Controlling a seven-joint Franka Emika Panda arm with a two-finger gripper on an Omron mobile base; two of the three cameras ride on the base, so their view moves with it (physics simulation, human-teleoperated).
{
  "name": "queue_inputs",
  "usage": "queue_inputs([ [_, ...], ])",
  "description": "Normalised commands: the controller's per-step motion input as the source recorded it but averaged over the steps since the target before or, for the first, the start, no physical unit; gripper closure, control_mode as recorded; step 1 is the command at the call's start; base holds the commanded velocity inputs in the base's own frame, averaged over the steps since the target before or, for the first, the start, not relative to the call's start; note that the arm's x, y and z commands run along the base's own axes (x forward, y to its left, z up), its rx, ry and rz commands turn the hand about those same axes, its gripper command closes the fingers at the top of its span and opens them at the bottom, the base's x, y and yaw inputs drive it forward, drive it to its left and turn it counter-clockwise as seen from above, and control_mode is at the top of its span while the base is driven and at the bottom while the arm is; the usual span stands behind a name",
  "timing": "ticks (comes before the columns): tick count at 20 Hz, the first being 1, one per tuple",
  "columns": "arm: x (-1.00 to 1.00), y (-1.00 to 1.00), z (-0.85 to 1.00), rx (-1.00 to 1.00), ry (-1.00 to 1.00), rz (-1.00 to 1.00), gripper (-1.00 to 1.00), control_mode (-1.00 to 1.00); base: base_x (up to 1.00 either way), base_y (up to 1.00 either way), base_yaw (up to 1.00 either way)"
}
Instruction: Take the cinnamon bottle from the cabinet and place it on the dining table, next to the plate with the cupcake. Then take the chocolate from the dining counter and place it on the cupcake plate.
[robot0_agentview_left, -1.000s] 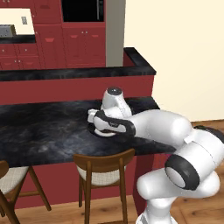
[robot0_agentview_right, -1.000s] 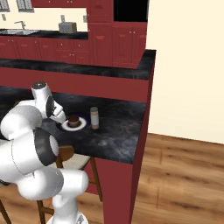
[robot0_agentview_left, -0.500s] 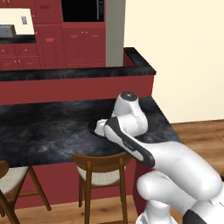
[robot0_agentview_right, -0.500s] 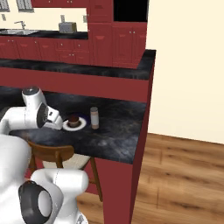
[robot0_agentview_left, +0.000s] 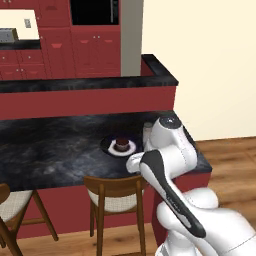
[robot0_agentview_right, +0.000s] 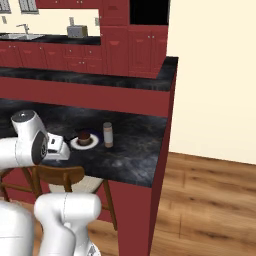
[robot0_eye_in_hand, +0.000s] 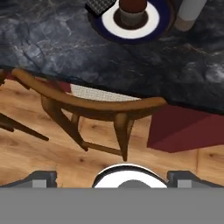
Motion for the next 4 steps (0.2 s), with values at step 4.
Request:
queue_inputs([
  [4, -0.85, -0.35, 0.14, 0.00, -0.17, 0.15, -1.00, -1.00, 0.00, 0.00, 0.00],
])
